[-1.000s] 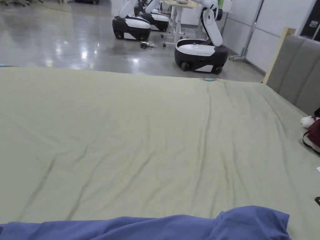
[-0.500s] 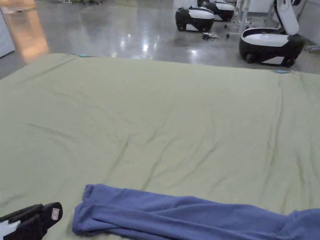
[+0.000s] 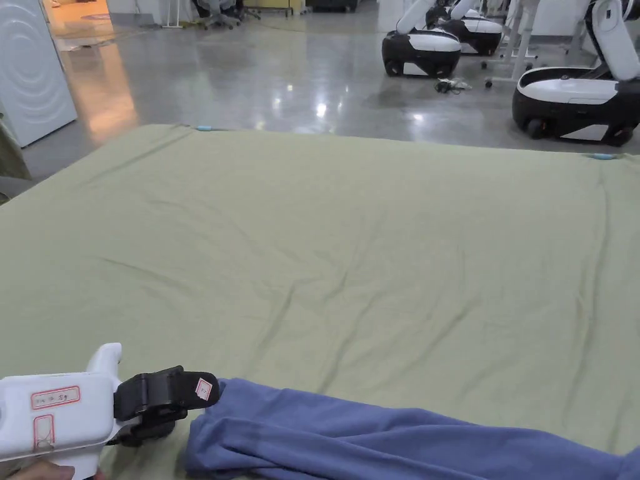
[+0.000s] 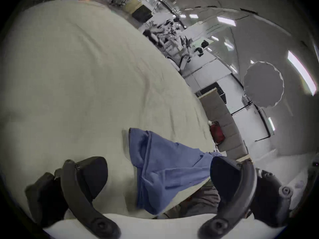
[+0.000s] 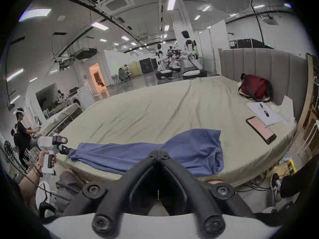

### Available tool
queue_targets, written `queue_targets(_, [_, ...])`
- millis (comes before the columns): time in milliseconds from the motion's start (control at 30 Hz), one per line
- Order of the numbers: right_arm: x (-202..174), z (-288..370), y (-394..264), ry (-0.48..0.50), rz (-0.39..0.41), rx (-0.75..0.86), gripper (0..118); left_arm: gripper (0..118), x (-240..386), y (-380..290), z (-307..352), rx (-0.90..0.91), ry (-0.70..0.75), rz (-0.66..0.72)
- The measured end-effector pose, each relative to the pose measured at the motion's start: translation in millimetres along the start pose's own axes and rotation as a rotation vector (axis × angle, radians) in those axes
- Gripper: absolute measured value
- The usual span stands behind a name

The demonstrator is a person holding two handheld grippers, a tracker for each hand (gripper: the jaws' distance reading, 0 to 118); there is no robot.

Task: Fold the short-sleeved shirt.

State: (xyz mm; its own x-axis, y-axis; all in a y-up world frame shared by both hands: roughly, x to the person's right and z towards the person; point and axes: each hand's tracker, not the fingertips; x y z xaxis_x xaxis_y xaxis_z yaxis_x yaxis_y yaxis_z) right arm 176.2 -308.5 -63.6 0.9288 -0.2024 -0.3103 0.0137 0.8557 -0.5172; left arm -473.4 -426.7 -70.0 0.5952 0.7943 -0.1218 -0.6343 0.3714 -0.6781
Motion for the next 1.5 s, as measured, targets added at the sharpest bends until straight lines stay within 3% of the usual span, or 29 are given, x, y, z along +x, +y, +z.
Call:
queue_targets(167, [4,-3,2,-0.007,0.002,-0.023,2,117,-15,4,-16,0.022,-0.200,0.065])
queue_targets(233, [4,-4,2,-0.007,0.001,-0.030,2,117,-18,2,-29,-0.066,-0.327,0.116])
queue_targets(333, [3,-6,5,-0.010,0.002,-0.032,2,113,-5,-4,-45,-0.103,-0.231,-0.017])
queue_targets(367, [3,-6,6,-0.012,0.004,-0.033,2,105,-7,-2,-45,-0.106,-0.230,-0.031])
queue_targets(400, [3,-6,6,-0.012,0.005,-0.033,2,73,-9,-1,-46,-0.101,-0.249,0.003])
queue_targets(433, [3,-6,6,-0.010,0.006,-0.033,2,29,-10,-1,-50,-0.101,-0.238,0.008])
queue_targets(467, [3,-7,6,-0.008,0.008,-0.036,2,8,-12,-2,-56,-0.100,-0.123,-0.016])
queue_targets(500, [3,-7,6,-0.008,0.010,-0.037,2,8,-10,-9,-62,-0.120,-0.048,-0.066])
queue_targets(567, [3,-9,8,-0.009,0.014,-0.041,2,8,-14,-12,-64,-0.100,-0.180,-0.001])
queue_targets(800, [5,-10,9,-0.018,0.002,-0.050,2,8,-9,-4,-51,-0.080,-0.141,-0.036])
queue_targets(867, [14,-7,8,-0.019,0.003,-0.048,2,8,-7,0,-43,-0.064,-0.102,-0.098])
queue_targets(1267, [14,-12,7,-0.028,0.003,-0.055,2,8,-39,37,23,0.050,0.022,-0.045])
queue_targets(1500, [12,-19,6,-0.016,0.006,-0.063,2,8,-27,31,21,0.038,0.094,-0.069])
